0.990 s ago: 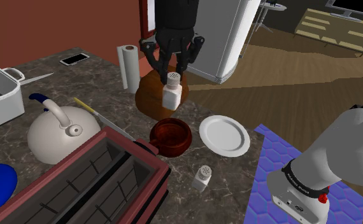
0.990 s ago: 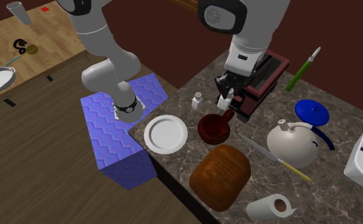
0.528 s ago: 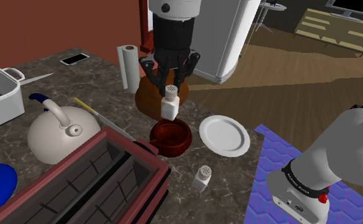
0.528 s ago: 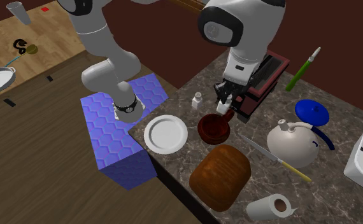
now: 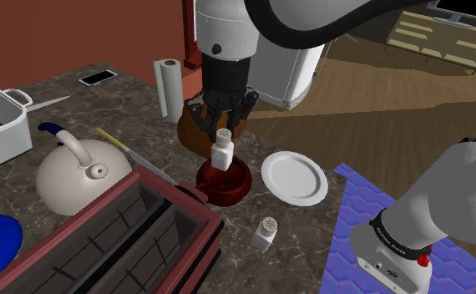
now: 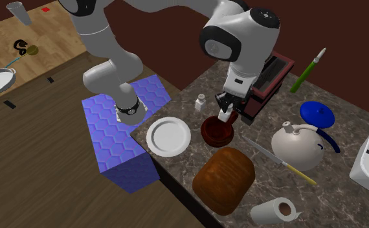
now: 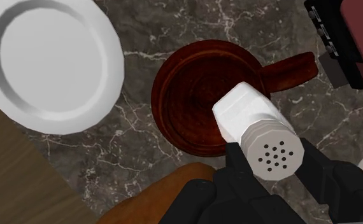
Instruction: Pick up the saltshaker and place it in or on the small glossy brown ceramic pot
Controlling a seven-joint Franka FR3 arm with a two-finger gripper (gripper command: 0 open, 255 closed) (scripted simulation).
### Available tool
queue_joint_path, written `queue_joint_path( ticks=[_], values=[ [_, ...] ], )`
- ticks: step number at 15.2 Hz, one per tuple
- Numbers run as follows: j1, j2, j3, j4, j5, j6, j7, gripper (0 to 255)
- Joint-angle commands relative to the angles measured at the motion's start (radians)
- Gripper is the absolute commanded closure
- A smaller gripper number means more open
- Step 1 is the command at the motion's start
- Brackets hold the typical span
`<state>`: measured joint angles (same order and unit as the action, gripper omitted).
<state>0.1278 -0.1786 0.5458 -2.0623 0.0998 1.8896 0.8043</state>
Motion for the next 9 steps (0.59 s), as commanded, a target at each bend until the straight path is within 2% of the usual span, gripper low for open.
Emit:
queue_joint_path(
  ticks=[1,4,9],
  values=[
    [0.001,0.006,0.003,-0.019,-0.002,0.024,0.002,255],
    [0.001,0.018,0.007,-0.056,-0.006,0.073,0.006,255],
    [0.001,0.018,0.007,-0.056,-0.006,0.073,0.006,255]
  ],
)
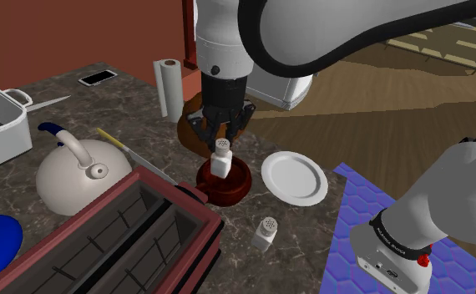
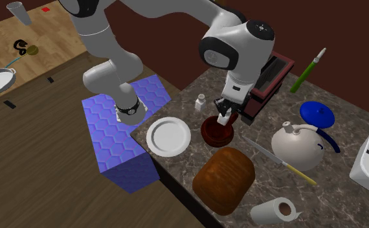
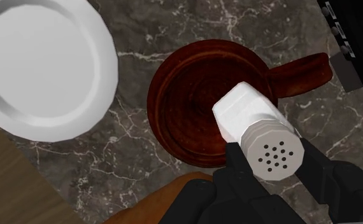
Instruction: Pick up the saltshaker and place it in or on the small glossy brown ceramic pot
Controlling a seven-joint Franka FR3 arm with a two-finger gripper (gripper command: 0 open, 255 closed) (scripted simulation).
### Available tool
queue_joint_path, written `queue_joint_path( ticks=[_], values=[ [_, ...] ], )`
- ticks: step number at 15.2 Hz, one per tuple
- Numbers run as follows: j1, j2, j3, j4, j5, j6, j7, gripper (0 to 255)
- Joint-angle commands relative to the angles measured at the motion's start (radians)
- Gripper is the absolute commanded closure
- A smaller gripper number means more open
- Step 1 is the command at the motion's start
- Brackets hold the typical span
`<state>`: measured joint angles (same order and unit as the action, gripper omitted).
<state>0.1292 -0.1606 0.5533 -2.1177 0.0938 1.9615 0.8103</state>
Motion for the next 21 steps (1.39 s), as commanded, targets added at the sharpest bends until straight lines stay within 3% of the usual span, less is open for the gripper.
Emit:
queue_joint_path(
  ticks=[1,3,4,9,13,21],
  values=[
    [0.0,0.0,0.0,-0.001,0.0,0.001,0.0,255],
    [0.0,0.0,0.0,-0.001,0.0,0.001,0.0,255],
    [0.0,0.0,0.0,-0.001,0.0,0.001,0.0,0],
    [0.0,0.0,0.0,-0.001,0.0,0.001,0.0,0],
    [-0.003,-0.022,-0.011,0.108,0.006,-0.127,-0.006,0],
    [-0.003,-0.022,-0.011,0.108,0.006,-0.127,-0.006,0]
  ],
)
